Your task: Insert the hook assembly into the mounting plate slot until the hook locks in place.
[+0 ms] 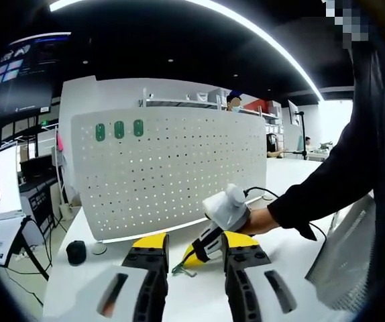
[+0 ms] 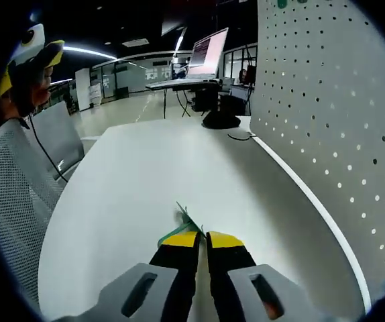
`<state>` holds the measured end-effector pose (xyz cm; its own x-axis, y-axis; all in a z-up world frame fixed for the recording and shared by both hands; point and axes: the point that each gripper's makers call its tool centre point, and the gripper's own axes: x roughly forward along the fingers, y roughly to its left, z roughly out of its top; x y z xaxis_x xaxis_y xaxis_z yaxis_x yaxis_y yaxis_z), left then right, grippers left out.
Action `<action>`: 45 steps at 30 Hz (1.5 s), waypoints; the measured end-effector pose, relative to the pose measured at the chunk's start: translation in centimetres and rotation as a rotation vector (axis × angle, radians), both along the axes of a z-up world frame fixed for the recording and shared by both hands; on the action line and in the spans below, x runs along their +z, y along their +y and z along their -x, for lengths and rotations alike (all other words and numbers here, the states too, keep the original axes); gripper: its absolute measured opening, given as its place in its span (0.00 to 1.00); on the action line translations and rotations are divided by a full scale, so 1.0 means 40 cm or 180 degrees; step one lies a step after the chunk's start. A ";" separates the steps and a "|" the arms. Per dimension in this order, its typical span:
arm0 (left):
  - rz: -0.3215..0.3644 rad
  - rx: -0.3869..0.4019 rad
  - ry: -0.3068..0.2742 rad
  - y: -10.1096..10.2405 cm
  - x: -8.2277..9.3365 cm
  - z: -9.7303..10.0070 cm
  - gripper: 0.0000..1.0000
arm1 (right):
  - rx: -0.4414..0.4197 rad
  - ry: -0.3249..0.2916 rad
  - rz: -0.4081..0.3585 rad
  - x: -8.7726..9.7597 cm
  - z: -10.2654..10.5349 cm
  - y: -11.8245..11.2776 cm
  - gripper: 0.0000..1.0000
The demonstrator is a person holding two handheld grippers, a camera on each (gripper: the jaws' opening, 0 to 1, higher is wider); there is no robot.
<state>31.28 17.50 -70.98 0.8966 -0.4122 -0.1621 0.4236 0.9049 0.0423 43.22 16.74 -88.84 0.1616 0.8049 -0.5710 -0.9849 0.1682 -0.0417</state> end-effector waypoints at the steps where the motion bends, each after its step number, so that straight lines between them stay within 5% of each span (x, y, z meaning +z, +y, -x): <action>1: -0.0001 -0.0003 0.0000 -0.002 0.001 0.000 0.32 | -0.0002 -0.0003 -0.0006 0.002 0.000 0.000 0.03; 8: -0.0005 -0.0006 0.0009 -0.001 0.001 0.001 0.32 | 0.0031 -0.0033 0.0014 -0.005 0.002 0.001 0.05; 14: -0.0001 -0.0001 0.0009 0.004 0.000 0.001 0.32 | 0.0021 0.0180 -0.0017 -0.010 0.027 0.000 0.03; 27: 0.0002 0.0004 0.0023 0.013 -0.005 0.000 0.32 | 0.0099 0.0017 -0.0024 0.000 0.026 0.007 0.01; 45: -0.0003 -0.0027 -0.0039 0.013 0.002 0.003 0.32 | -0.0029 -0.0240 0.0078 0.083 0.022 -0.026 0.00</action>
<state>31.17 18.04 -70.89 0.8949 -0.4197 -0.1515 0.4308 0.9011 0.0485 42.35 15.70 -85.53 0.2121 0.7892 -0.5764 -0.9772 0.1752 -0.1198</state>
